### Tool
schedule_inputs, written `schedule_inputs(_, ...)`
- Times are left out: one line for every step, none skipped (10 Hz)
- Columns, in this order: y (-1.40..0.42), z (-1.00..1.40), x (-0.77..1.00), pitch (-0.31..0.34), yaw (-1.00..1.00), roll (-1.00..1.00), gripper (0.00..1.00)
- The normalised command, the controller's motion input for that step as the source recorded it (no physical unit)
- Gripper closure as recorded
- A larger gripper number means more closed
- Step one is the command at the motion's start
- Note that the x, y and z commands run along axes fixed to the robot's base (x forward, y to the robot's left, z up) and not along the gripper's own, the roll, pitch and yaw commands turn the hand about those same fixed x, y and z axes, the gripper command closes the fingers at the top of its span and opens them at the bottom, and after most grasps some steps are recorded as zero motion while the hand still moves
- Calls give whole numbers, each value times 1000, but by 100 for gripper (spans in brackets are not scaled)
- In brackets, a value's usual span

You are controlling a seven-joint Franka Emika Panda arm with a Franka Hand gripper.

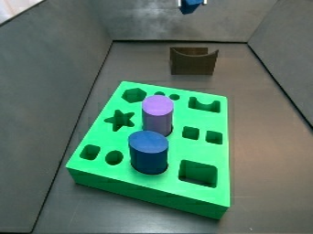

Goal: Pick up the hexagon object. Move up. Place the hexagon object on the fixture. Regrasp the hexagon object. Move to above the board. Insert the hexagon object.
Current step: Place the hexagon object on the fixture.

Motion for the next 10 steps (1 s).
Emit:
schedule_inputs(46,-14,279,290,84,-852,100)
schedule_inputs(46,-12,147,269,-27,-633,100)
schedule_inputs(49,-9,70,230,-88,-462,100)
schedule_inputs(26,2,46,156,-129,-262,100)
schedule_inputs(17,1,48,125,-141,-210,100)
schedule_inputs(131,-1000,125,210,-202,-1000,100)
schedule_inputs(134,-1000,129,198,-207,-1000,100)
schedule_inputs(140,-1000,151,166,-224,-850,100)
schedule_inputs(137,-1000,157,138,-224,-743,100)
schedule_inputs(139,-1000,162,68,-218,-510,100)
